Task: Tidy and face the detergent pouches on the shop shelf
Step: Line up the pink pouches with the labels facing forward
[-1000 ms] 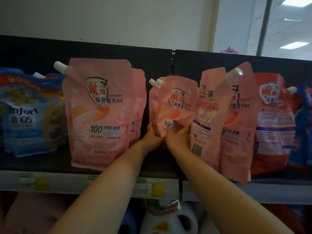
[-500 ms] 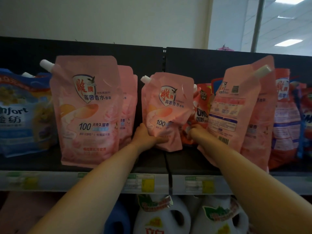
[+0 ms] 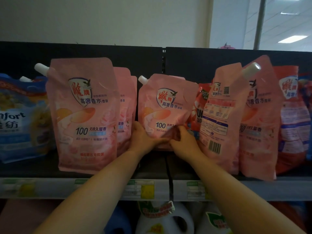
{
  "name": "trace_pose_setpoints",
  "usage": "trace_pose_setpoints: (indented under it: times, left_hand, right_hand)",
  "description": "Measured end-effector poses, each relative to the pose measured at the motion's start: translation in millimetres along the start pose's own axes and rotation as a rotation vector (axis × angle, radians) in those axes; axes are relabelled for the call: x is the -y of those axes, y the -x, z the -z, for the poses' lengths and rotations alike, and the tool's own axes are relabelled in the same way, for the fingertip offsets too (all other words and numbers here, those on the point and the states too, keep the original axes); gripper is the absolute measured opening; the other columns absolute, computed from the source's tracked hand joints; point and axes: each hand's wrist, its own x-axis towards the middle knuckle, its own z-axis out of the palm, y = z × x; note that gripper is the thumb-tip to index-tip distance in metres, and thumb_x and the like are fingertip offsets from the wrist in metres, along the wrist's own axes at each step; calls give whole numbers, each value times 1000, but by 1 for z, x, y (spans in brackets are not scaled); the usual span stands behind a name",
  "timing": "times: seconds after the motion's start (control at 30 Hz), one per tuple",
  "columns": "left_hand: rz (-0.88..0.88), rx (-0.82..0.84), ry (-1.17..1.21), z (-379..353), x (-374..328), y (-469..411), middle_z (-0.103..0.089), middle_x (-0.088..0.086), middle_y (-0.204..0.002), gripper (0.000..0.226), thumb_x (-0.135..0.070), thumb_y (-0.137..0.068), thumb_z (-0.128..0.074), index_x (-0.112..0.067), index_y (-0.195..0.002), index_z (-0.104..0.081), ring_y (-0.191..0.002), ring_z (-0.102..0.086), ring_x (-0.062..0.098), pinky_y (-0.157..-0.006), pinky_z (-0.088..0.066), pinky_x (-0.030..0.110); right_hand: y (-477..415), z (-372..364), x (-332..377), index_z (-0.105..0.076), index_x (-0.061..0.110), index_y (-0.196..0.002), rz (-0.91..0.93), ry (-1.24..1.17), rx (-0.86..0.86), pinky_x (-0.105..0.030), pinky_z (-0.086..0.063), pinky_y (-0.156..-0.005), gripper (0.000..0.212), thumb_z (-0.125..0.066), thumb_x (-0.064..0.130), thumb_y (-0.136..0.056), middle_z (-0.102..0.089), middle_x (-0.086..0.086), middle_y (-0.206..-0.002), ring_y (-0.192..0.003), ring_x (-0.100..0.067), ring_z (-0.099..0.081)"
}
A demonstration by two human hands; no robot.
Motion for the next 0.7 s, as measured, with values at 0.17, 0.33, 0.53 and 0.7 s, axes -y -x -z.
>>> trace_pose_setpoints:
  times: [0.17,0.33,0.53,0.7]
  left_hand:
    - [-15,42,103,2,1,1,-54,-1,-116,93,-61,-45,-83,-18,-113,-36,-105,-55,15,-86,-51,32]
    - [-32,40,67,2,2,-4,-56,7,-114,52,-38,-82,-71,-12,-109,-35,-101,-58,21,-71,-49,24]
    - [-53,24,1,2,2,-4,-58,11,-116,49,-42,-86,-65,-8,-111,-40,-104,-60,25,-79,-51,32]
    - [-170,48,-72,3,4,-2,-59,6,-113,39,-36,-86,-66,-16,-106,-40,-100,-60,21,-81,-53,35]
  right_hand:
    - [-2,-4,-1,-53,9,-92,137,-9,-72,-18,-45,-63,11,-57,2,-84,-59,-2,-95,-88,-14,-57]
    - [-2,-8,-2,-57,11,-105,206,-18,79,-12,-42,-69,28,-53,-4,-82,-58,0,-101,-90,-10,-54]
    - [-7,-17,-6,-34,21,-142,164,170,118,-34,-38,-105,61,-55,9,-86,-37,-1,-146,-130,-20,-40]
    - [-9,-17,-6,-38,23,-134,178,297,-17,-45,-45,-99,55,-61,19,-84,-47,-5,-135,-122,-25,-48]
